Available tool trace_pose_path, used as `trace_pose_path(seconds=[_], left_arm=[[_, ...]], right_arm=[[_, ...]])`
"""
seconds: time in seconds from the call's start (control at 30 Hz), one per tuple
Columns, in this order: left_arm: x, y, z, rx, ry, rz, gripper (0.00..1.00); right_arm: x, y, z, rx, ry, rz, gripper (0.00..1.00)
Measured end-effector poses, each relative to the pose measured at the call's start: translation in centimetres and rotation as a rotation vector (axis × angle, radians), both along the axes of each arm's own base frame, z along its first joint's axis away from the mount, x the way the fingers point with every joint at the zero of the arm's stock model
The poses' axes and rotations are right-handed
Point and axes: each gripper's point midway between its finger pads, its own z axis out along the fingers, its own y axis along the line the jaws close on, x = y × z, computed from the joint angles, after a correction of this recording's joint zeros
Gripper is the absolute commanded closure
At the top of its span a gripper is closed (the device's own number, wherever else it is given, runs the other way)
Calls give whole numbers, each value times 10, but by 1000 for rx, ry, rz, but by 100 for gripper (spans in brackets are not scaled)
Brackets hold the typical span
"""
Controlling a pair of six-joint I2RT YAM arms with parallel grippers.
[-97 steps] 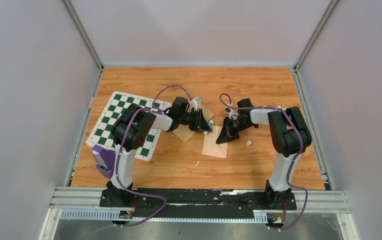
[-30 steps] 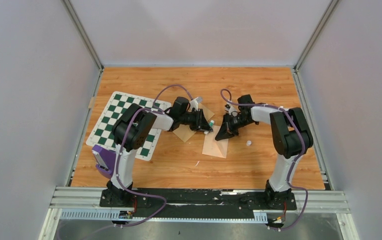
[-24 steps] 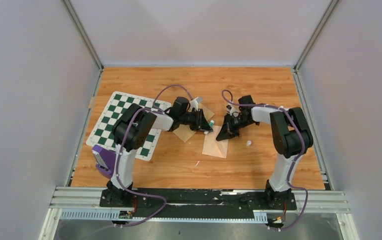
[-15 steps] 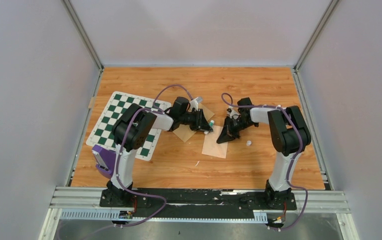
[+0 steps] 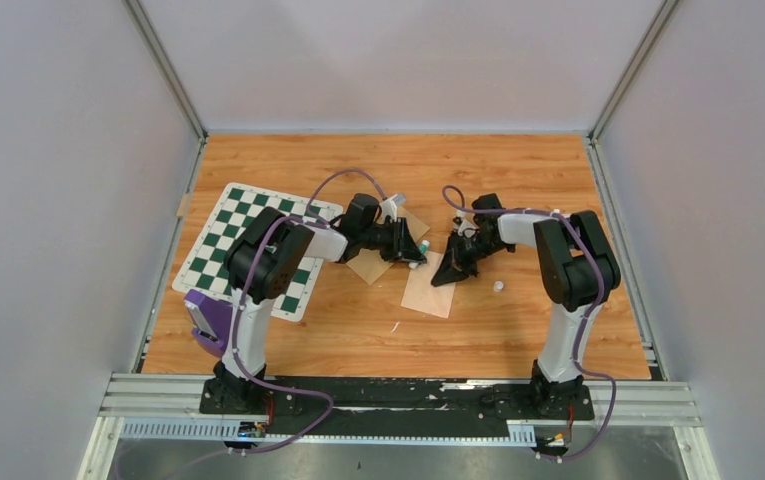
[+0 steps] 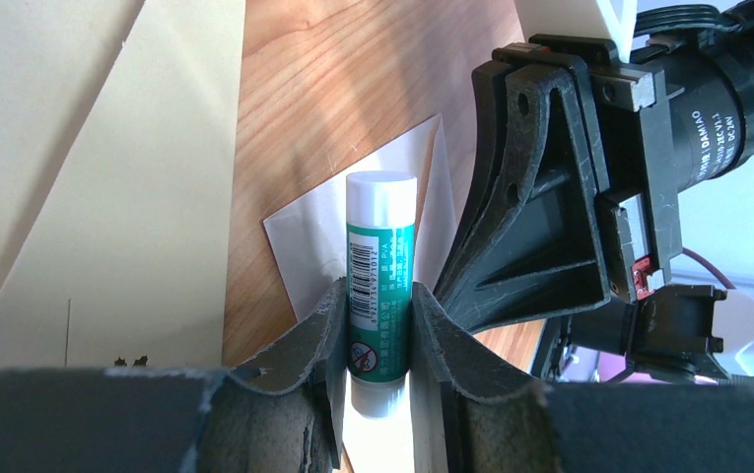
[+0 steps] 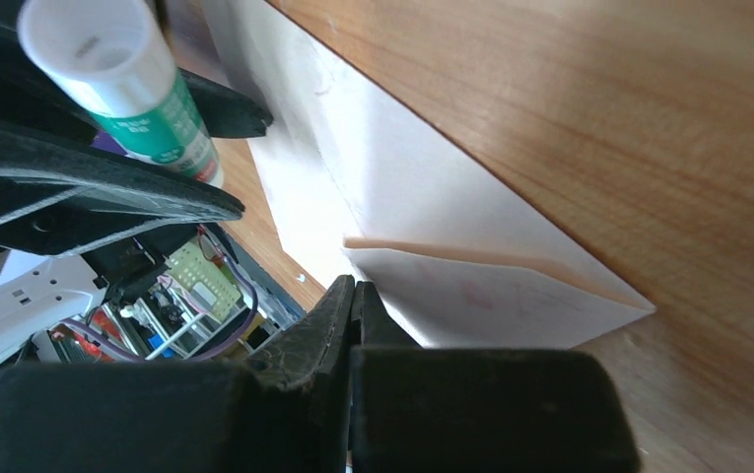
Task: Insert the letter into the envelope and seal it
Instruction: Seal the envelope flap on the envelope.
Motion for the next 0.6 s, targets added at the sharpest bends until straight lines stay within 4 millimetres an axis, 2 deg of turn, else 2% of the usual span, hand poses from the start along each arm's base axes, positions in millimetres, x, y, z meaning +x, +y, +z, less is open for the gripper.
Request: trace_pose_path(seconds=[0.2, 0.6], left_arm=[[0, 0, 0, 0, 0, 0, 100], [0, 0, 0, 1, -1, 0, 100]], right_arm=[[6, 3, 5, 9, -4, -10, 100], [4, 3, -3, 3, 40, -27, 100]])
